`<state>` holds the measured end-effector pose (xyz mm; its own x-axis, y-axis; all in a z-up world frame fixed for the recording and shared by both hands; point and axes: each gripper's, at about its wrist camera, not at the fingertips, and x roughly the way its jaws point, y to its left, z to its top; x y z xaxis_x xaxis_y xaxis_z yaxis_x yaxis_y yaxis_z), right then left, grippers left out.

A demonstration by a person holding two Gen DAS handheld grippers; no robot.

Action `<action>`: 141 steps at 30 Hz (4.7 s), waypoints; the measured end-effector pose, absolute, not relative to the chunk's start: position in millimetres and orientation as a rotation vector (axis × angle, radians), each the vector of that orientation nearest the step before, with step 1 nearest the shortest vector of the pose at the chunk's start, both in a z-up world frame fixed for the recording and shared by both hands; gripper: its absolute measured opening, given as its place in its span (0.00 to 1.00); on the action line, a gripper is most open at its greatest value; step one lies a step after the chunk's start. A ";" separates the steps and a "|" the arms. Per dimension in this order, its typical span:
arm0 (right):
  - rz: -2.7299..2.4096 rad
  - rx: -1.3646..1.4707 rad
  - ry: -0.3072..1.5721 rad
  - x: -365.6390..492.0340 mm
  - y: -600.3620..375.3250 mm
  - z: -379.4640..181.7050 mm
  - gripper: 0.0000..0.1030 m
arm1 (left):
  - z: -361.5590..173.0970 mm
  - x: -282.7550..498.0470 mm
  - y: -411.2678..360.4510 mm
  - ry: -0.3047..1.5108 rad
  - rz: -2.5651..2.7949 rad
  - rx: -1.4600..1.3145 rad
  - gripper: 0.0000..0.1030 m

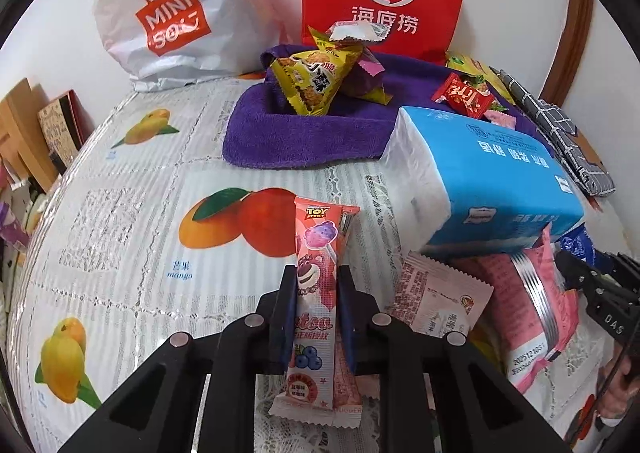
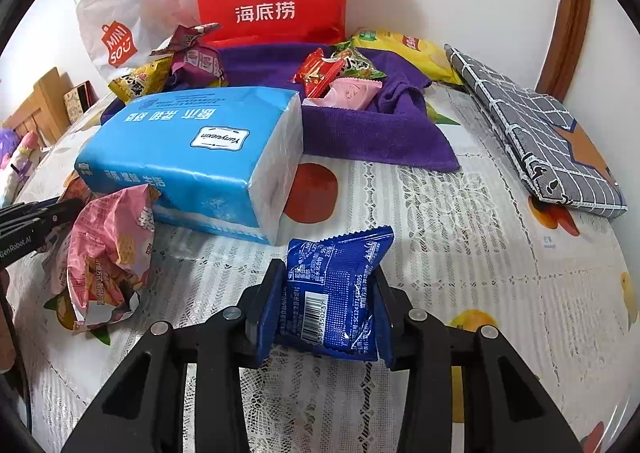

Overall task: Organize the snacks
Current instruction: 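Carry the blue packet and pink lollipop stick up over the purple towel, then open the right tool, dropping the blue packet on the towel, then open the left tool, dropping the pink lollipop stick onto the towel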

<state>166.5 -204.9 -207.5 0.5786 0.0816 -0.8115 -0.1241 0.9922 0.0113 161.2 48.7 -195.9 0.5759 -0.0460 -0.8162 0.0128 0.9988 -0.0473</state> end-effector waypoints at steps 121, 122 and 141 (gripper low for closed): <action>0.207 0.031 0.929 388.4 -198.7 -142.1 0.61 | -126.3 356.6 13.2 0.962 -0.256 -0.129 0.21; 0.205 0.031 0.923 387.2 -198.7 -139.7 0.62 | -126.4 356.6 12.9 0.963 -0.258 -0.131 0.21; 0.146 0.058 0.850 372.2 -205.8 -108.5 0.64 | -107.2 345.6 7.3 0.939 -0.283 -0.136 0.54</action>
<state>372.2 -205.8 -108.5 0.6509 0.1515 -0.7439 -0.1050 0.9884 0.1094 345.6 7.3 -107.2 0.5572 -0.2979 -0.7751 0.1808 0.9545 -0.2370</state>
